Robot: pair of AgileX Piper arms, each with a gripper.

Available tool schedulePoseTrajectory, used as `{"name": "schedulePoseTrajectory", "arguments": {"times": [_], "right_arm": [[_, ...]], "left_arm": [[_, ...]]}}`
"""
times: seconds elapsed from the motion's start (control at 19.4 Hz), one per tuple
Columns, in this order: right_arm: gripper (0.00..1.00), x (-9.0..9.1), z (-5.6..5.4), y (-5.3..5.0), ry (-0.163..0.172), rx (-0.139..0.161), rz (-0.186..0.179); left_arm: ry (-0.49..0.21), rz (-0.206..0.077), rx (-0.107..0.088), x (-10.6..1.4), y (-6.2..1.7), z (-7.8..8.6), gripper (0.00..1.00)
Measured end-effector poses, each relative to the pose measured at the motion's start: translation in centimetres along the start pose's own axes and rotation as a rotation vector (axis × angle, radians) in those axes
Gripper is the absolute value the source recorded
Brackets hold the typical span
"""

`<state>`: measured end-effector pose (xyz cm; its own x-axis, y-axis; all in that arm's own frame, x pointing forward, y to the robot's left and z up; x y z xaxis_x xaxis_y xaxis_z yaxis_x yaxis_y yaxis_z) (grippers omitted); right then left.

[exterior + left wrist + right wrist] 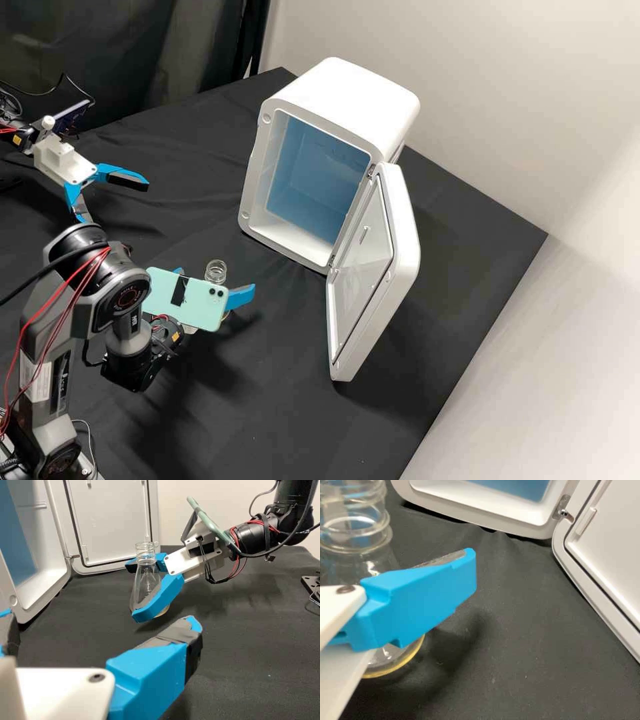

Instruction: Place the flask in the incubator

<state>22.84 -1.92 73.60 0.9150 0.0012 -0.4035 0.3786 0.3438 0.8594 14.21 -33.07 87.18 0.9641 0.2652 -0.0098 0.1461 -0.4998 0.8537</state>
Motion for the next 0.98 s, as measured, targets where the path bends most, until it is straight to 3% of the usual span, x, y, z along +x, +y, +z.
{"name": "schedulePoseTrajectory", "arguments": {"times": [0.21, 0.98], "right_arm": [[1.00, 0.21, -0.07, -0.45, -0.017, -0.054, -0.011], [1.00, 0.32, 0.21, -0.80, -0.039, -0.041, -0.024]], "left_arm": [[0.000, 0.000, 0.000, 0.00, 0.00, 0.00, 1.00], [0.002, 0.000, 0.000, -0.02, 0.00, -0.04, 1.00]]}}
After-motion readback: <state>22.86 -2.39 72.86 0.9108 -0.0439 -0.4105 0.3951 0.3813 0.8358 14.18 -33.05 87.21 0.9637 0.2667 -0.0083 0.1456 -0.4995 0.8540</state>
